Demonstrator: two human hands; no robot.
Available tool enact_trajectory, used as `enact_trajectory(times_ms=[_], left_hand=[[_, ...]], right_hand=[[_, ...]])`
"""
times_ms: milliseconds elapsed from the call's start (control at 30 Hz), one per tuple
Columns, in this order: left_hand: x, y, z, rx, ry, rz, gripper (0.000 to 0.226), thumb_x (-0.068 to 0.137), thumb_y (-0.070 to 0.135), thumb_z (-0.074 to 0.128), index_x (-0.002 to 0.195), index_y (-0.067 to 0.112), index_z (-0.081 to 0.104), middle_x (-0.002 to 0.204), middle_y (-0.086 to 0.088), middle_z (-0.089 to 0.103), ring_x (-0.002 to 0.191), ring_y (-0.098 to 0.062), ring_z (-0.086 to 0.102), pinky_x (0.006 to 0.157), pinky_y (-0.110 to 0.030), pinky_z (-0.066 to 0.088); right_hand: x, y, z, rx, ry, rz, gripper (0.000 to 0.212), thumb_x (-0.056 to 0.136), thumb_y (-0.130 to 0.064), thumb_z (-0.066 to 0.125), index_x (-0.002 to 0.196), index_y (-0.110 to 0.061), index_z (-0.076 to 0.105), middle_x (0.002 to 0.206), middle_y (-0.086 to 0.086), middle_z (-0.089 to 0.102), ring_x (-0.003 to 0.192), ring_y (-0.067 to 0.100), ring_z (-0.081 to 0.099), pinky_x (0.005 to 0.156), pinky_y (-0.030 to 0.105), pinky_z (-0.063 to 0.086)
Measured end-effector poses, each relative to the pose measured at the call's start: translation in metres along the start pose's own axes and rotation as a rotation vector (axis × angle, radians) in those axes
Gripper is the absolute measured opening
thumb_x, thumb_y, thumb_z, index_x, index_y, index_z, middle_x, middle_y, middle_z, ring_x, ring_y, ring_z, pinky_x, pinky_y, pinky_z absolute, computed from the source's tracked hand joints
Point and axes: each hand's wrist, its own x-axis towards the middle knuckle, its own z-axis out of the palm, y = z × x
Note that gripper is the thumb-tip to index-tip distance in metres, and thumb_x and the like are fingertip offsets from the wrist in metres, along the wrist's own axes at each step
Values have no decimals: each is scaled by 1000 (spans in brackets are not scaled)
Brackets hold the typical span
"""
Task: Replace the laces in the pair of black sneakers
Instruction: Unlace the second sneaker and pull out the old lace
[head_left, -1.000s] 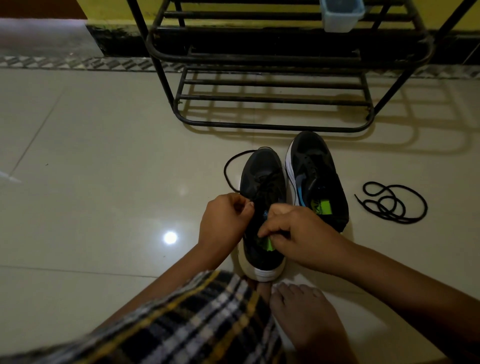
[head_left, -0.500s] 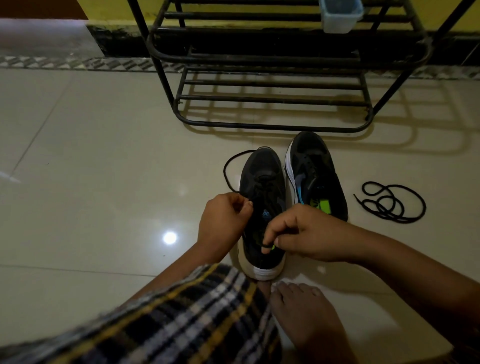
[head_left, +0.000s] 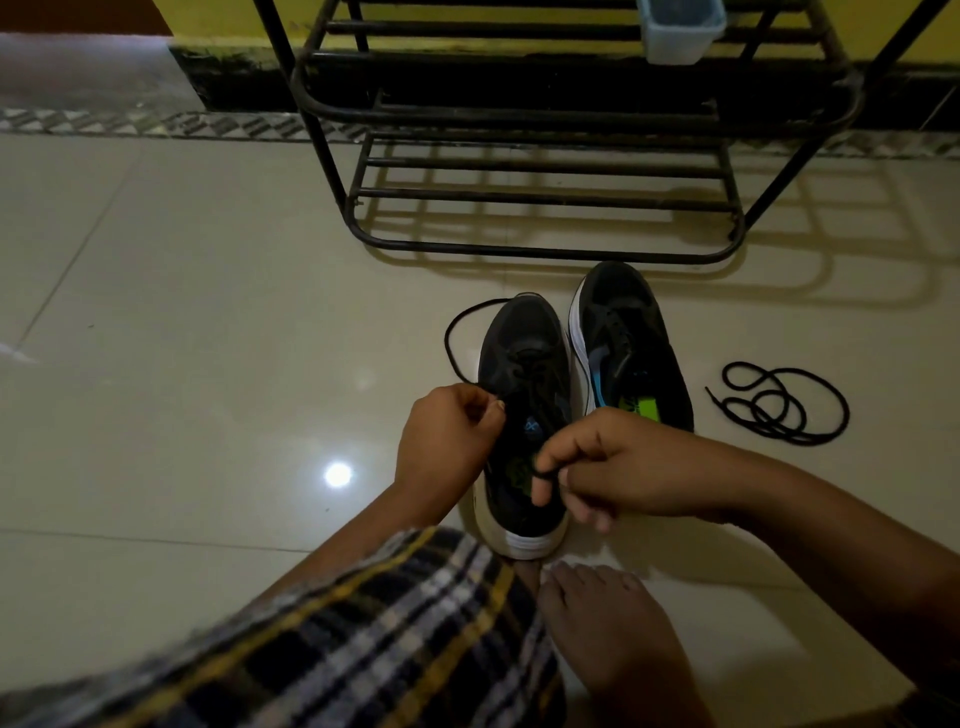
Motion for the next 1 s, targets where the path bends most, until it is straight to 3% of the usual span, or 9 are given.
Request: enact_trajectory(times_ms=[100, 167, 300, 367, 567, 633, 700, 833, 1000], left_hand=[[0, 0, 0, -3, -8, 0, 14, 89, 26, 60, 82, 20, 70, 72, 6, 68, 69, -6, 65, 70, -33, 56], [0, -1, 0, -11, -9, 2, 14, 89, 25, 60, 82, 19, 71, 72, 5, 68, 70, -7, 65, 70, -34, 57], [0, -1, 0, -15, -5, -3, 14, 89, 25, 60, 81, 20, 70, 72, 6, 68, 69, -5, 64, 70, -31, 56], [0, -2, 0, -15, -4, -2, 14, 89, 25, 60, 83, 20, 71, 72, 6, 68, 68, -4, 64, 69, -30, 56], [-1, 0, 0, -24, -10, -15, 13, 89, 26, 60, 84, 20, 70, 74, 5, 69, 71, -6, 65, 71, -31, 57], [-1, 0, 0, -31, -8, -19, 13, 89, 26, 60, 85, 20, 70, 75, 6, 69, 71, -5, 65, 71, -31, 57], [-2, 1, 0, -40, -11, -21, 12, 89, 26, 60, 84, 20, 70, 75, 5, 69, 71, -5, 65, 72, -31, 57], [-2, 4, 1, -36, -9, -14, 11, 88, 25, 61, 83, 20, 69, 77, 4, 70, 73, -8, 66, 74, -34, 57], [-5, 7, -1, 12, -3, 40, 6, 87, 25, 63, 84, 21, 67, 75, 6, 68, 71, -5, 63, 72, -30, 56]], right_hand=[[3, 1, 5, 16, 41, 20, 25, 99, -20, 43, 103, -7, 64, 52, -2, 57, 42, 7, 46, 53, 17, 43], [4, 2, 5, -22, 71, 1, 27, 100, -14, 40, 105, -12, 66, 42, -7, 49, 39, 3, 41, 49, 12, 39], [-4, -5, -3, -17, -121, -75, 38, 94, 2, 37, 77, -13, 68, 44, 0, 45, 43, 8, 42, 56, 17, 40], [-6, -6, -10, -6, -86, -87, 40, 93, 4, 35, 75, -14, 66, 46, 3, 46, 46, 11, 47, 58, 19, 43], [2, -3, -52, 211, 752, -176, 31, 100, -5, 32, 96, -17, 61, 60, 6, 60, 53, 13, 58, 56, 19, 50], [5, 0, -65, 181, 886, -188, 25, 100, -9, 36, 102, -19, 58, 72, 6, 67, 64, 15, 64, 65, 21, 52], [11, 5, -71, 23, 910, -130, 22, 98, -13, 43, 111, -22, 59, 88, 5, 70, 78, 15, 66, 76, 26, 52], [23, 19, -51, -765, 869, 62, 39, 93, -33, 53, 131, -26, 52, 120, 13, 59, 111, 32, 50, 89, 37, 43], [36, 16, -15, -832, 721, 42, 44, 93, -43, 49, 128, -17, 52, 121, 11, 53, 113, 30, 44, 88, 38, 45]])
